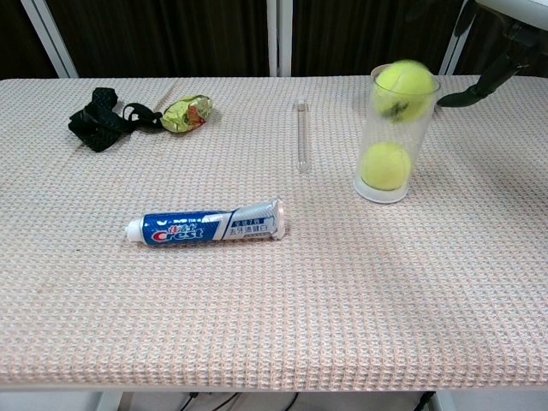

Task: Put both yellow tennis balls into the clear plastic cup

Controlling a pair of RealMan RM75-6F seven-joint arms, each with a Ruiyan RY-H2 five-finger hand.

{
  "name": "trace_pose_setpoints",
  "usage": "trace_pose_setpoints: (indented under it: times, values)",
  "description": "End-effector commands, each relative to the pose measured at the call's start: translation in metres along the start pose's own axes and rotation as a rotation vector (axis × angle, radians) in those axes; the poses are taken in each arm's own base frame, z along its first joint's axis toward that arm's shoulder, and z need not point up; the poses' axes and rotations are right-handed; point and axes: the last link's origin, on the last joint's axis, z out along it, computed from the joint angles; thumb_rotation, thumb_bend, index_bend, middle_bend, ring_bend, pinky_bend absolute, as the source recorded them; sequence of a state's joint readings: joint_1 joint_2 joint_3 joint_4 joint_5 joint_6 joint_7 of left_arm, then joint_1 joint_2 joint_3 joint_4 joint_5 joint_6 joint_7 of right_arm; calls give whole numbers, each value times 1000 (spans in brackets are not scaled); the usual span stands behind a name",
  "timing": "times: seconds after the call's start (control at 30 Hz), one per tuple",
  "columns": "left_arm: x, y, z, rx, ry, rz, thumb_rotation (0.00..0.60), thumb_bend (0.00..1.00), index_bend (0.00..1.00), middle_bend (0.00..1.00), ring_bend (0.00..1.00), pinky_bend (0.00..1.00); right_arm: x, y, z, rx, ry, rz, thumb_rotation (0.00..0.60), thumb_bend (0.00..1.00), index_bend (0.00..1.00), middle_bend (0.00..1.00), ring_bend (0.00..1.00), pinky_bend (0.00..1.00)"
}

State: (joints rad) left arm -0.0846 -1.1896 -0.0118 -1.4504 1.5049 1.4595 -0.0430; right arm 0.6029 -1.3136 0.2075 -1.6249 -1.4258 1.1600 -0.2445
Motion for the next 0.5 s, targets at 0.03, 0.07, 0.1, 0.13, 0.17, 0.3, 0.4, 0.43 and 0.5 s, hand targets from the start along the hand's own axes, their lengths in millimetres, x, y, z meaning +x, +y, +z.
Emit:
trace_pose_setpoints:
  times: [0.03,0.07,0.1,0.13,0.17,0.3,0.4,0.43,0.5]
  values:
    - [0,0,0,-3,1,1,600,67,49,0,0,0,12,1,-6,11,75,19,600,26,0,70,0,204]
    - [1,1,1,-5,2,1,600,67,49,0,0,0,15,2,-10,11,89,23,600,26,0,68,0,203]
    - [1,1,1,-7,3,3,600,66,49,0,0,0,19,3,-15,10,105,28,600,26,0,68,0,202]
    - [1,2,1,-9,5,4,600,67,49,0,0,0,22,5,-21,9,115,31,600,26,0,68,0,201]
    - [2,2,1,-10,7,5,600,67,49,0,0,0,24,6,-27,6,127,31,600,26,0,68,0,200]
    - [4,5,1,-17,18,4,600,67,49,0,0,0,25,26,-74,-67,186,-21,600,26,0,67,0,188]
    - [7,6,1,-24,30,10,600,67,49,0,0,0,12,48,-116,-182,176,-110,600,37,0,32,0,119]
    - [9,6,1,-27,35,12,600,68,49,0,0,0,6,55,-128,-223,161,-137,600,41,0,17,0,84]
    - [11,6,3,-32,46,17,600,67,49,0,0,0,-5,68,-153,-316,117,-175,600,45,0,0,0,23]
